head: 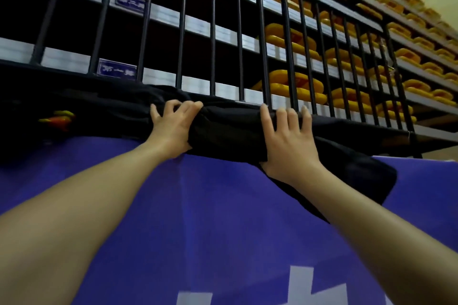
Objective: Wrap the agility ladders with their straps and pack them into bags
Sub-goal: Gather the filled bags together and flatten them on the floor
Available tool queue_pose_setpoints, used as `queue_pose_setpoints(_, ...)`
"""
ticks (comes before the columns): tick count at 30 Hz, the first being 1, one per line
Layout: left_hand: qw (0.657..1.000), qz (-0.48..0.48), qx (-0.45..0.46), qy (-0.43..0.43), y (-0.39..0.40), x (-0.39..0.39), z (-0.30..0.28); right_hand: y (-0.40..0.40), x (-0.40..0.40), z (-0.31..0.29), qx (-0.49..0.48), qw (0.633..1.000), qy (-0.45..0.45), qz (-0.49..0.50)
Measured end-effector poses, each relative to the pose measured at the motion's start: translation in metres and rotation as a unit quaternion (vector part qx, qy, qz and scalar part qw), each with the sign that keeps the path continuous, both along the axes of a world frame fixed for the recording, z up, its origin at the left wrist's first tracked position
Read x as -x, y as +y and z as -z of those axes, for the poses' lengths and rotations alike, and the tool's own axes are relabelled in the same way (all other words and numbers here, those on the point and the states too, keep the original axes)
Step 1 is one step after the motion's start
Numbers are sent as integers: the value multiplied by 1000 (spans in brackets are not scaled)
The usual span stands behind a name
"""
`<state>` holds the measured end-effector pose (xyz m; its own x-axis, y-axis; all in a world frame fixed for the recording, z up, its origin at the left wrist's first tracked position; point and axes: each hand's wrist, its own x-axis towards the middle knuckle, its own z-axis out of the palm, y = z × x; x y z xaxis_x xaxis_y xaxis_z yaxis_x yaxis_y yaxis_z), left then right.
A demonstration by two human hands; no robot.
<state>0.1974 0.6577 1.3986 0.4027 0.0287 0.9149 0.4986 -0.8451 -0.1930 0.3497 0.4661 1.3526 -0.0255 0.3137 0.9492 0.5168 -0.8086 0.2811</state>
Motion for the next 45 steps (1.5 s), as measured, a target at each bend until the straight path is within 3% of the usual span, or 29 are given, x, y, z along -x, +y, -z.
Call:
queue_pose_setpoints(5, 999, -5, 44, 25, 33, -10, -19, 25, -3, -21, 31, 999, 14, 7)
queue_pose_setpoints(11, 978, -86, 131, 137, 55, -7, -39, 52, -7, -40, 68, 997, 13, -24)
queue_pose_setpoints(14, 977, -101, 72, 176, 44, -17, -43, 59, -8, -40, 73, 996, 33, -32)
queue_pose_setpoints(18, 990, -35, -52, 125, 18, -54, -26, 64, -5, -39, 61, 996, 33, -53)
queue_pose_setpoints(23, 992, -43, -80, 88, 18, -66, -18, 63, -9, -33, 50, 995, 33, -76)
queue_pose_setpoints(32, 995, -11, -36, 97, 25, -44, -29, 23, -8, -38, 81, 995, 57, -17)
queue_pose_setpoints(41, 977, -152, -8, 147, 52, -4, -37, 57, 37, -42, 85, 990, 74, -89)
queue_pose_setpoints(45, 977, -118, 34, 175, 57, 21, -41, 70, 56, -48, 103, 984, 104, -106)
